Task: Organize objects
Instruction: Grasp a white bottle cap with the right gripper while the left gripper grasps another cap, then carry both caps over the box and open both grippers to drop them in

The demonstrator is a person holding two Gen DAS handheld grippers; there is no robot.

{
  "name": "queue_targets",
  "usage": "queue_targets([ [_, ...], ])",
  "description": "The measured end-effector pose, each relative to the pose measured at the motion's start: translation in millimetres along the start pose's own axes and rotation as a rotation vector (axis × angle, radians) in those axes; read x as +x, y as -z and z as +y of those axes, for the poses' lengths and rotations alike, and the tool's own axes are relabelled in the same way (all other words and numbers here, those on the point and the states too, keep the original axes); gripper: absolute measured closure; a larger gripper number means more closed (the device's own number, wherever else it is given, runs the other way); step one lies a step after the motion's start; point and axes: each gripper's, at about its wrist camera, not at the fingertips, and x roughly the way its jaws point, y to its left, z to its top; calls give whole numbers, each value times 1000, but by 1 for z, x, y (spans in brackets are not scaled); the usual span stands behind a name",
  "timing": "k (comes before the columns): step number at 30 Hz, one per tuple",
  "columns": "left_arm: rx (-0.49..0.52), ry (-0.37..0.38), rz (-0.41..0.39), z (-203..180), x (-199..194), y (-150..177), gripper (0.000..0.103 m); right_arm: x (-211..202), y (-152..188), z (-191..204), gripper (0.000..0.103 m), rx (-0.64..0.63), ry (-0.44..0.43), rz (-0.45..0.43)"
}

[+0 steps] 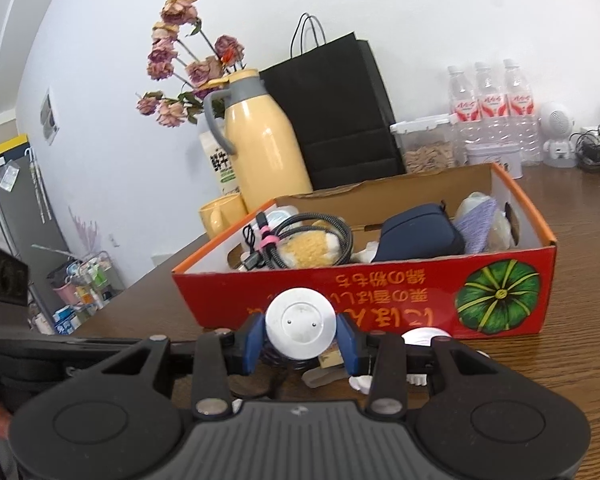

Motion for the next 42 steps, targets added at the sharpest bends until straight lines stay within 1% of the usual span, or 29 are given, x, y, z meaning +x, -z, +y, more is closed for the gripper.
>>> queue_targets([
  [6,19,-32,-66,-3,-14,-7,99,-7,-3,-1,65,0,23,-42],
  [8,27,-55,-84,-3,-18,-8,100,-10,-3,-1,65,-3,36,-62],
  [10,35,-80,-96,-2,-20,-9,100,-13,-5,-3,65,0,72,-89],
  [12,31,-79,-104,0,-23,-11,100,-16,-7,-9,65,23,79,-101],
  [15,33,-88,-127,1,-27,-18,100,-18,-12,-10,65,20,95,-114],
  [21,62,-81,-202,-6,-34,-43,100,-22,-32,-6,65,-51,139,-168],
  [24,86,-69,-239,-15,-32,-59,100,-18,-47,-8,65,-84,178,-184],
  [28,91,-59,-262,-25,-17,-78,100,-1,-67,-13,65,-123,260,-191],
  [31,88,-59,-267,-32,3,-92,100,19,-81,-17,65,-148,321,-183],
  [35,92,-105,-255,-38,40,-104,100,56,-91,-28,65,-153,382,-138],
  [38,103,-174,-261,-38,67,-107,100,76,-87,-40,65,-131,424,-130],
  [39,102,-199,-256,-37,75,-106,100,80,-83,-43,65,-124,423,-116],
  [42,97,-215,-208,-28,90,-101,100,84,-78,-49,65,-120,408,-88],
])
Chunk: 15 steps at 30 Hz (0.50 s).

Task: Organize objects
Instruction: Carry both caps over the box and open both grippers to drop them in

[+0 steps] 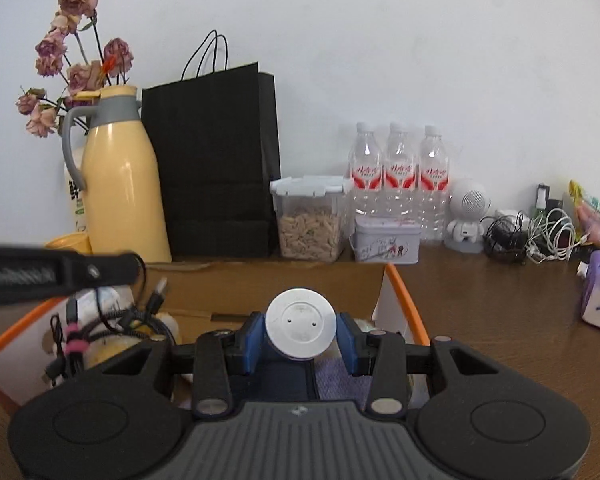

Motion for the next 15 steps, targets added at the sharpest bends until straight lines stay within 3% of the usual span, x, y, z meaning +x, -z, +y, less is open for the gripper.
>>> queue_targets([
  [8,26,-57,-1,6,-2,7,97,-1,6,0,64,7,-29,28],
  [9,39,-68,-5,6,-3,7,94,-3,7,0,62,5,-30,27],
  [10,49,-80,-14,5,-5,8,89,-4,7,0,52,5,-32,28],
  [11,57,-89,-25,5,-8,8,73,-6,7,1,44,6,-30,27],
  [12,62,-104,-38,5,-10,8,52,-8,8,1,28,4,-25,21],
  [13,69,-120,-58,5,-14,8,46,-10,8,2,20,0,-22,12],
  [15,81,-140,-84,5,-20,7,25,-15,7,1,16,1,-25,-7],
])
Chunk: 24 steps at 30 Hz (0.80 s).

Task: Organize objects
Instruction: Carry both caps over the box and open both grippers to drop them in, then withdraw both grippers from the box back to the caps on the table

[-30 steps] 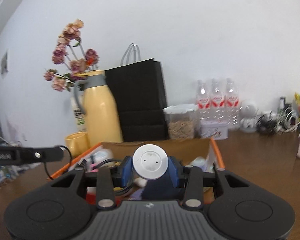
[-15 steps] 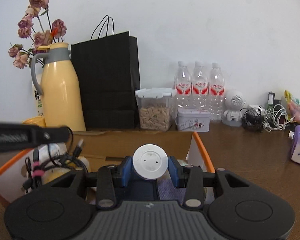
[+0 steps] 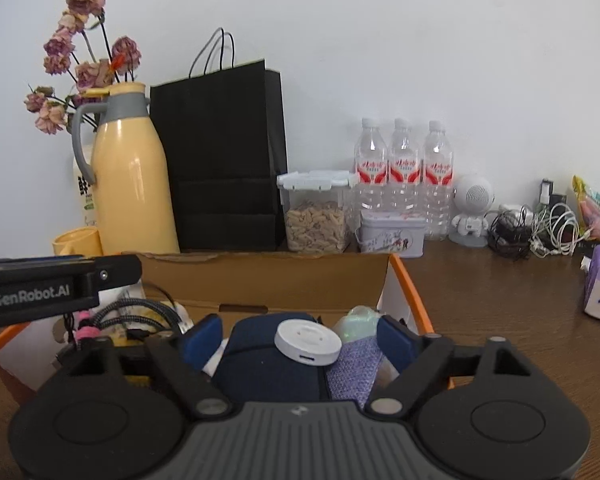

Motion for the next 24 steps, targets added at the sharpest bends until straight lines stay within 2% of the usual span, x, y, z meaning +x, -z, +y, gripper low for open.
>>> queue_targets([
  [1,-3,-9,-9,1,-2,-1,16,-2,0,-1,9,5,-5,-6],
  [2,-8,-19,-22,2,-4,-1,1,-3,0,-1,5,11,-8,-11],
  [3,-9,-25,-33,3,-6,0,0,-4,1,-2,0,16,-10,-16],
  [16,-22,-37,-65,5,-19,0,0,-13,0,-2,0,21,-14,-43],
  [24,-30,-17,-97,12,-41,2,0,-33,3,-6,0,22,-14,-68],
])
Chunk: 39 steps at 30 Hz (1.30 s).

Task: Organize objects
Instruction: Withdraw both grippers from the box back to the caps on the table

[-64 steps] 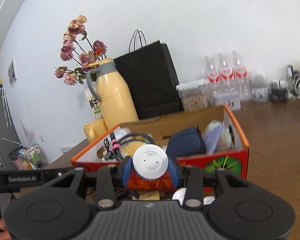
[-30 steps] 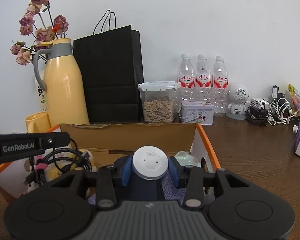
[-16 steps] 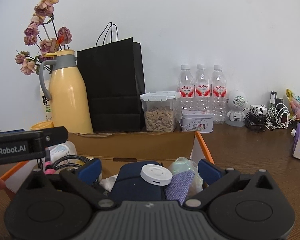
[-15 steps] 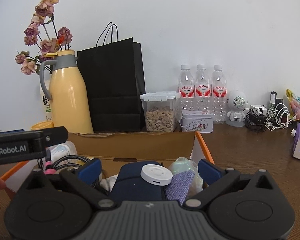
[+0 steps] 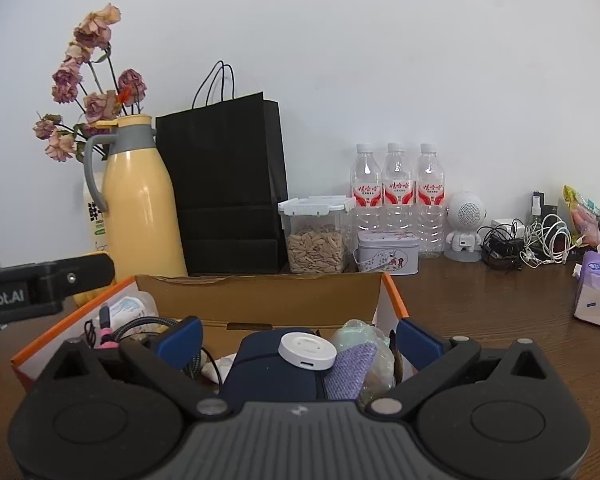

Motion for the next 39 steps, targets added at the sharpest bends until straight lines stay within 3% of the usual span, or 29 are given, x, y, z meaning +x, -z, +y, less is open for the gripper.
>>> queue_targets([
  [7,0,18,20,11,-23,12,0,-30,11,-4,0,-11,-17,-7],
  [17,38,25,88,27,-51,39,0,-61,39,-17,0,-13,-25,64],
  [25,15,-6,201,49,-53,59,0,-63,52,-20,0,-32,-19,136],
  [34,0,-1,222,52,-49,61,0,-51,58,-19,0,-45,-2,210],
  [39,-8,0,228,53,-49,61,0,-52,60,-22,6,-31,-17,241],
])
